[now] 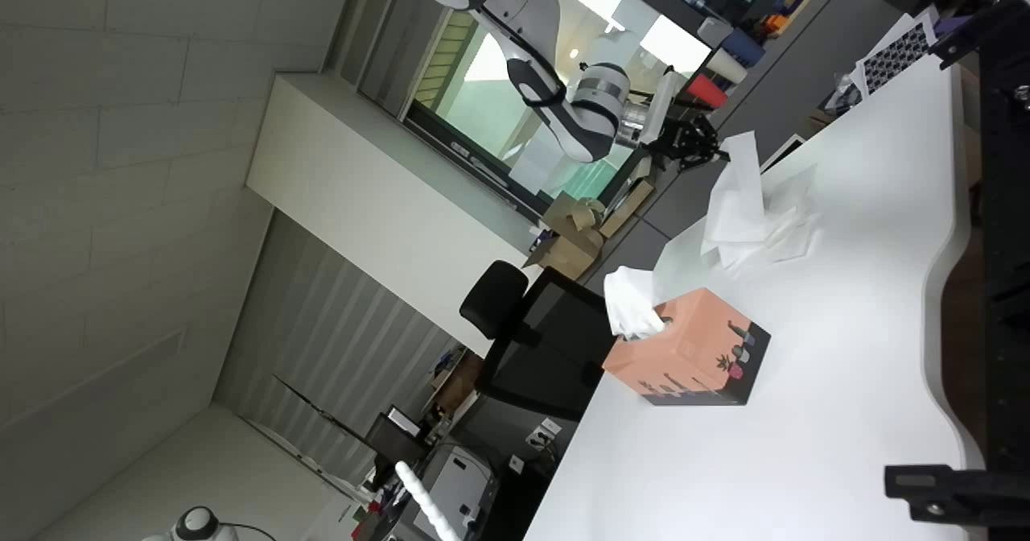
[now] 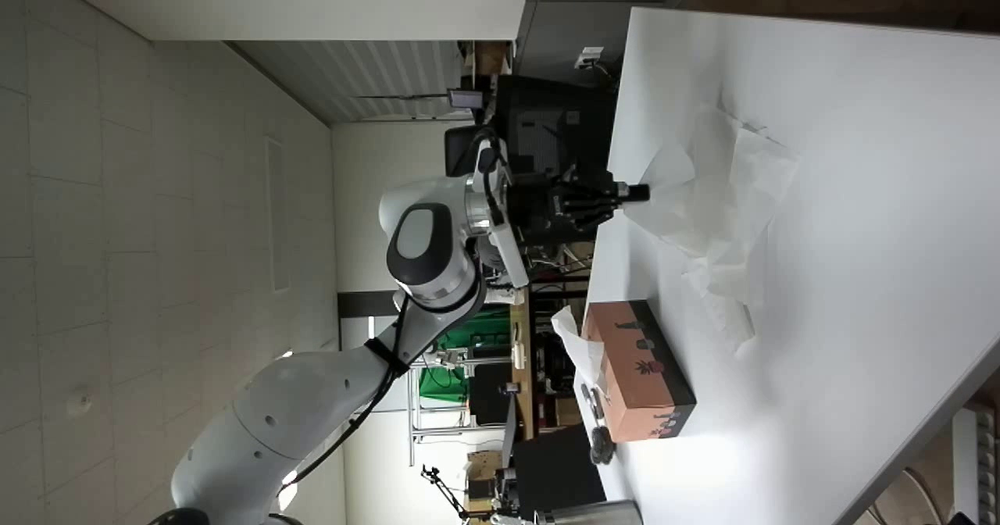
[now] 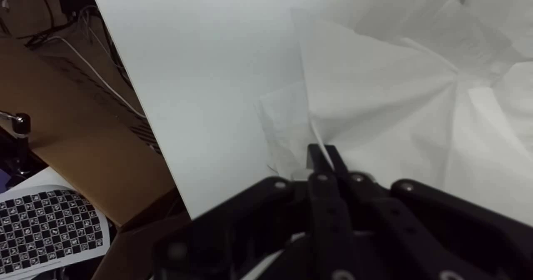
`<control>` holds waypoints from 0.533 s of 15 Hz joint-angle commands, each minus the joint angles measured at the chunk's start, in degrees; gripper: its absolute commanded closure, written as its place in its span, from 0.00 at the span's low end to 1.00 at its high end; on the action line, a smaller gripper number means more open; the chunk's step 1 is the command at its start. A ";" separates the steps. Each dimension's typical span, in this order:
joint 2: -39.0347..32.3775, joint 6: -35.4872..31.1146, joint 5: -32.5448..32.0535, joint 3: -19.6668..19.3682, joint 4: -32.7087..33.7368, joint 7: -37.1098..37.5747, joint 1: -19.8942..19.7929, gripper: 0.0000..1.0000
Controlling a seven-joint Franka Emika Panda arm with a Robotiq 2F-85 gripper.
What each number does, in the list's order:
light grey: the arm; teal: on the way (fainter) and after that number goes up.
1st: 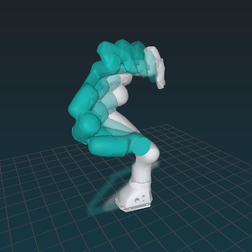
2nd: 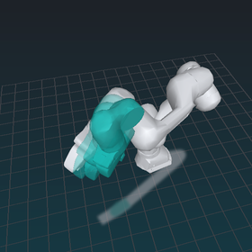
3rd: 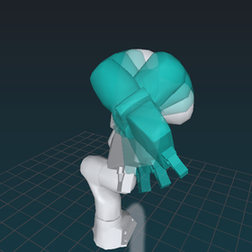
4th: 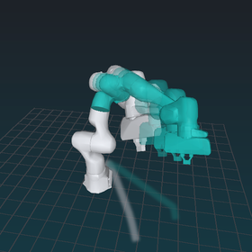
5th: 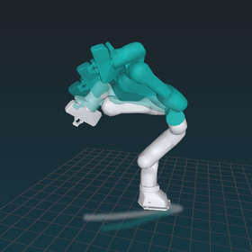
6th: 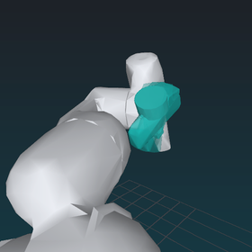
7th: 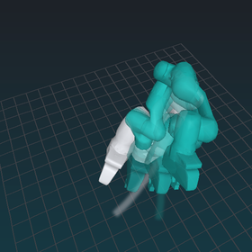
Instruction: Take a tissue from the tissue box and put it on the table
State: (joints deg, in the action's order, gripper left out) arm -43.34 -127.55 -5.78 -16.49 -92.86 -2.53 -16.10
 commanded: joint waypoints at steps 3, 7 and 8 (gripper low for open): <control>-5.30 0.16 0.98 1.68 6.43 1.01 -2.21 1.00; -7.08 -5.45 4.78 4.84 7.83 -1.08 -4.82 1.00; -7.36 -5.96 5.77 5.58 8.07 -1.60 -5.37 1.00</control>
State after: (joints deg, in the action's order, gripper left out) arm -49.15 -132.49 -2.48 -13.36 -87.60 -2.89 -19.08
